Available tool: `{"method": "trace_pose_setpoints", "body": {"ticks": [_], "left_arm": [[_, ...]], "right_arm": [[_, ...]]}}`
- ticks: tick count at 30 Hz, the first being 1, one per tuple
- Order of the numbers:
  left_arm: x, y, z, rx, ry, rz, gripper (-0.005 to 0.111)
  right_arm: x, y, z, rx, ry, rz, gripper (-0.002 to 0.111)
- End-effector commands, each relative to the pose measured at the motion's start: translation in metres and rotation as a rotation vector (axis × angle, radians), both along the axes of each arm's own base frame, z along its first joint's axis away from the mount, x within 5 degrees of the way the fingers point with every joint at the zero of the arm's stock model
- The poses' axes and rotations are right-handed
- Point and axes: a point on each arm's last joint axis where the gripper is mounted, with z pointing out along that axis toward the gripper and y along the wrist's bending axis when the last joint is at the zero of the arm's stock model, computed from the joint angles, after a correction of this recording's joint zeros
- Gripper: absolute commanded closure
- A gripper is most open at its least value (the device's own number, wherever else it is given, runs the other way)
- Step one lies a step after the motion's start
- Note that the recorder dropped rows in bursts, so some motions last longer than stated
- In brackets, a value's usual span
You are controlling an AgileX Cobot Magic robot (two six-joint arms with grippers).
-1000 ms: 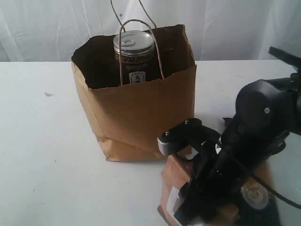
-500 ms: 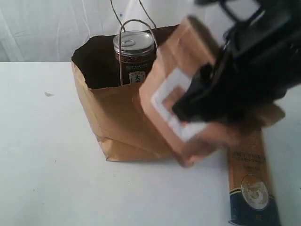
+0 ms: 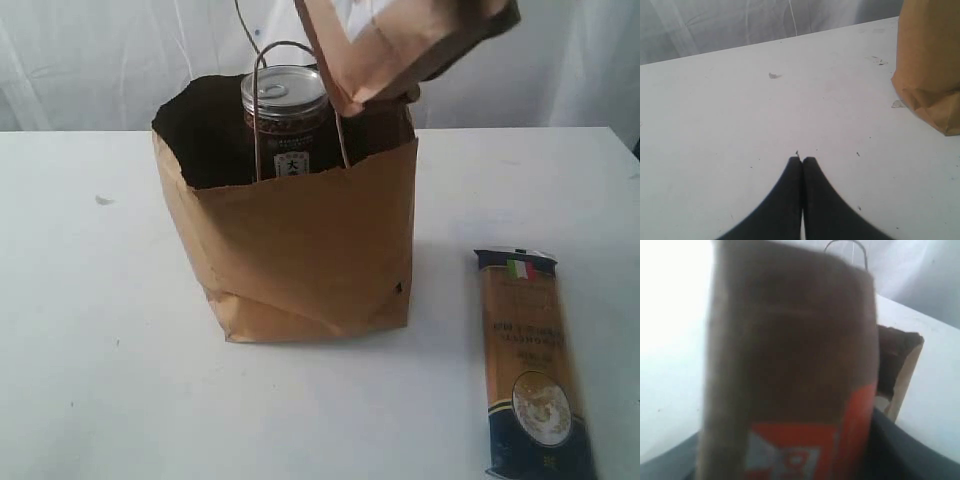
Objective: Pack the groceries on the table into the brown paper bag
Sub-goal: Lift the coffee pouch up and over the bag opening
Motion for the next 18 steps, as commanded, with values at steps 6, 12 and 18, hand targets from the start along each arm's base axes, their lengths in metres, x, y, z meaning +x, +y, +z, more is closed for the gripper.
{"method": "trace_pose_setpoints", "body": {"ticks": [6,12,18], "left_arm": [[0.0,0.0,-0.001,-0.003,-0.003,0.003,0.107],[0.0,0.0,-0.001,-0.003,-0.003,0.003,0.107],[0.0,0.0,-0.001,-0.003,-0.003,0.003,0.107]], "right_arm": [[0.044,0.007,-0.002,0.077,-0.015,-0.123,0.108],[0.053,0.013,-0.01,0.083,0.017,-0.127,0.108],[0.063,0.019,-0.024,0.051,0.076,-0.125,0.108]]}}
